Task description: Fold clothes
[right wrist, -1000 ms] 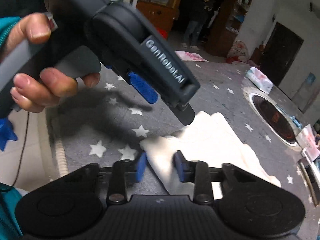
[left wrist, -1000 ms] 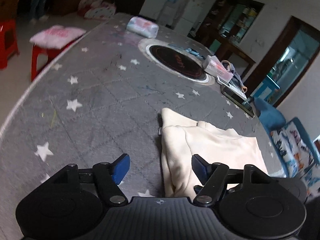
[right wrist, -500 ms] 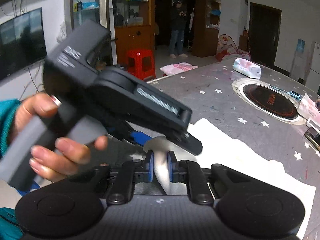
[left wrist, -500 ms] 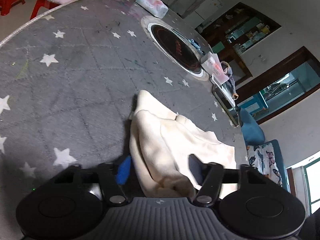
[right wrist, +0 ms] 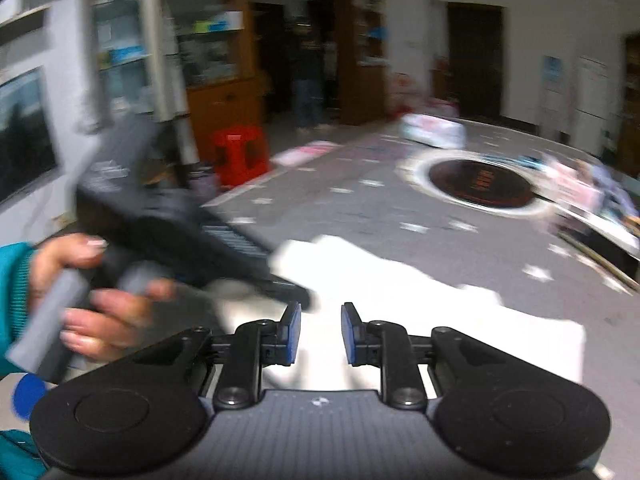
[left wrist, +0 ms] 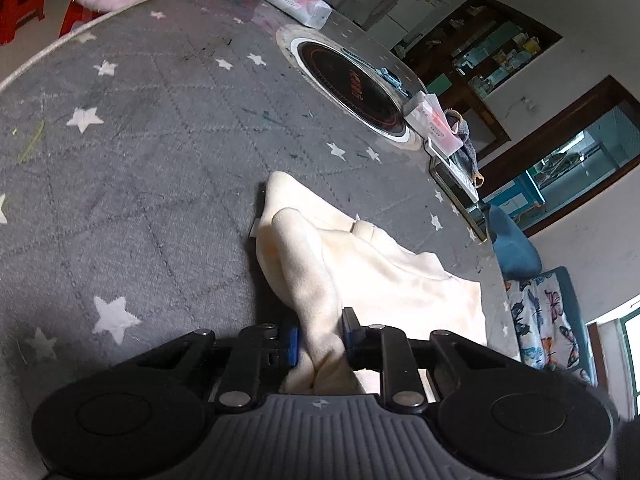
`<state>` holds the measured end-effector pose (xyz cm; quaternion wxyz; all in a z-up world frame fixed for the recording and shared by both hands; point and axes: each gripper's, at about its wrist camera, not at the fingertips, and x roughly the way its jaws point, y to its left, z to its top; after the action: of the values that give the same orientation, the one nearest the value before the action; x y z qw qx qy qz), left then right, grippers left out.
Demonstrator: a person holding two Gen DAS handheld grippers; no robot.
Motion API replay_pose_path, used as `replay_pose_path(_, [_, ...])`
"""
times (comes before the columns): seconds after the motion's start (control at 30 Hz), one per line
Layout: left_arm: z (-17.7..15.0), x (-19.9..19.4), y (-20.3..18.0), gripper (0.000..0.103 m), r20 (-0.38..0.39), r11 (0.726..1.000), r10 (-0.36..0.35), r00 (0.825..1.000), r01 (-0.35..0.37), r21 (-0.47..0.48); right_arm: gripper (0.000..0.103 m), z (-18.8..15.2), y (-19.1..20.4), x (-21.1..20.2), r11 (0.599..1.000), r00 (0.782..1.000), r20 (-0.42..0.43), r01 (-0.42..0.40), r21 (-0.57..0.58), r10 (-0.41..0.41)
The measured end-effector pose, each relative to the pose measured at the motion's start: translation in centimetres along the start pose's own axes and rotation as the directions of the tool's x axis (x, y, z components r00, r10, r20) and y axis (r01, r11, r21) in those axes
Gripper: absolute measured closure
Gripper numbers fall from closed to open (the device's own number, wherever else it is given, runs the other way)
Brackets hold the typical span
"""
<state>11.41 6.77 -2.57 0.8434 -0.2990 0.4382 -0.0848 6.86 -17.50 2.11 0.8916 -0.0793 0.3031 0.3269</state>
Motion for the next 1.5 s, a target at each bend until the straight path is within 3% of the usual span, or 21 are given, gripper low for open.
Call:
replay_pose_path(0.13, [0.0,0.0,-0.1,0.081,0.001,1.000,0.005,1.000,-0.005,0.009,0.070,-1.0,-4.8,-0.3,0.977,0.981,-0.032,0.195,0.089,-0.193])
replay_pose_path(0.2, [0.0,0.1,-0.2,0.081,0.002,1.000,0.009,1.000,-0.009,0.014,0.068,-1.6,-7.1,-0.4,0.956,0.968,-0.054,0.249,0.154,-0.244])
replay_pose_path(0.4, [-0.1,0.1,-0.7,0.081,0.006,0.999,0.027,1.000,-0.027,0.043,0.055,-3.2,-11.2,0.0,0.911,0.953,-0.088,0.305,0.278,-0.292])
replay_pose_path(0.57, [-0.2,0.2,-0.8,0.081,0.006,0.998,0.032,0.999,-0.032,0.052,0.052,-4.4,-12.4,0.5,0.887,0.961,-0.099,0.276,0.371,-0.258])
replay_pose_path(0.63, [-0.2,0.2,-1.0,0.081,0.008,0.998,0.036,0.999,-0.037,0.057,0.053,-4.5,-12.6,0.6,0.882,0.964,-0.091,0.267,0.389,-0.251])
replay_pose_path(0.7, [-0.2,0.2,-1.1,0.081,0.011,0.997,0.041,0.999,-0.042,0.065,0.071,-4.5,-12.6,0.8,0.882,0.968,-0.085,0.252,0.398,-0.238])
replay_pose_path(0.87, [-0.2,0.2,-1.7,0.081,0.017,0.992,0.068,0.998,-0.069,0.101,0.091,-4.1,-12.1,0.8,0.878,0.972,-0.062,0.231,0.420,-0.226])
replay_pose_path(1.17, [0.6,-0.2,-5.7,0.083,0.064,0.967,0.059,0.996,-0.073,0.244,0.093,-1.9,-10.5,-2.3,0.899,0.957,0.051,0.249,0.359,-0.285])
replay_pose_path(1.5, [1.4,3.2,-11.9,0.083,0.041,0.936,0.033,0.999,-0.046,0.348,0.093,-0.5,-13.0,-6.0,0.859,0.903,0.092,0.363,0.360,-0.420])
